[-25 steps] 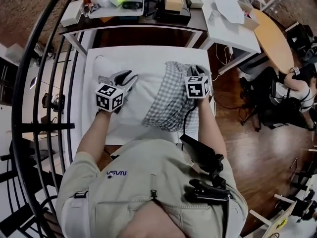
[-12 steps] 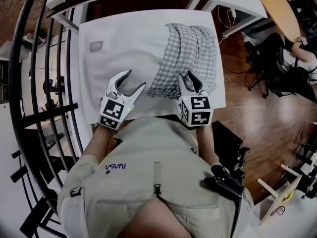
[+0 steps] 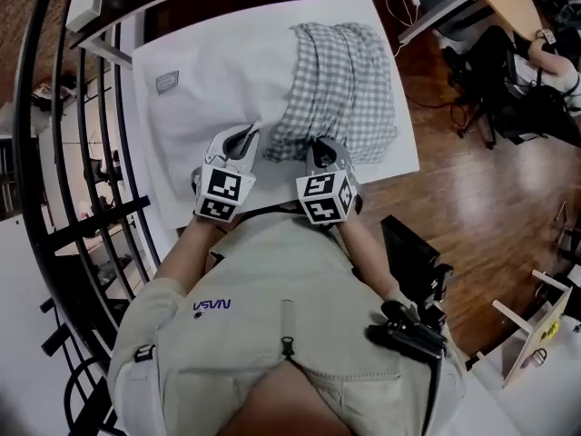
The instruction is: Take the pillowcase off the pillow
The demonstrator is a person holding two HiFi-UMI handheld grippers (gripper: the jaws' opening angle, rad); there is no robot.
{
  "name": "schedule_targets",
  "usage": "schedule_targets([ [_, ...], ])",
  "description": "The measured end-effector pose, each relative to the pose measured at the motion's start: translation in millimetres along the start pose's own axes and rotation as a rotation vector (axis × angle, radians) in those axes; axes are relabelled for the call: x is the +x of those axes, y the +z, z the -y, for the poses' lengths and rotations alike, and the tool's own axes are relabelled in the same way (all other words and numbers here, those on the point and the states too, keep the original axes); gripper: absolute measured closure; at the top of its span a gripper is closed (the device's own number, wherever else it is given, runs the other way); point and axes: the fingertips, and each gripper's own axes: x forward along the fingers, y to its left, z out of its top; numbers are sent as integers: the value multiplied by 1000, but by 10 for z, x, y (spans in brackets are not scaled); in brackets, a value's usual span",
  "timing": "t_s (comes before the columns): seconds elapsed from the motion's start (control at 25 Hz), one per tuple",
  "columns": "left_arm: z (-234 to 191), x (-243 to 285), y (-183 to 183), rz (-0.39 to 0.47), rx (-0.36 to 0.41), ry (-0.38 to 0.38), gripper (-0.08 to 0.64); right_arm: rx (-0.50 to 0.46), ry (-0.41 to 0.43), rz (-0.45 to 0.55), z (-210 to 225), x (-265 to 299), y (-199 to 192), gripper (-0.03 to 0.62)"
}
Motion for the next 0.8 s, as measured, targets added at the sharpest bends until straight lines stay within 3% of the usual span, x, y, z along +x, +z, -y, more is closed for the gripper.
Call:
schedule_targets([
  [0.24, -521, -481, 749, 241, -175, 40, 548, -61, -251, 53, 795, -519, 100, 574],
  [0.44, -648, -719, 727, 321, -364, 6, 548, -88, -398, 15, 1404, -715, -85, 574],
  [0.52, -561, -685, 519, 299, -424, -1, 548, -72, -388, -46, 1483, -618, -344, 574],
  [0.68, -343, -521, -44, 213, -545, -4, 548, 2, -280, -184, 1306, -319, -930, 574],
  [0.8, -238, -420, -338, 160, -606, -2, 546, 42, -209, -228, 1163, -196, -1144, 574],
])
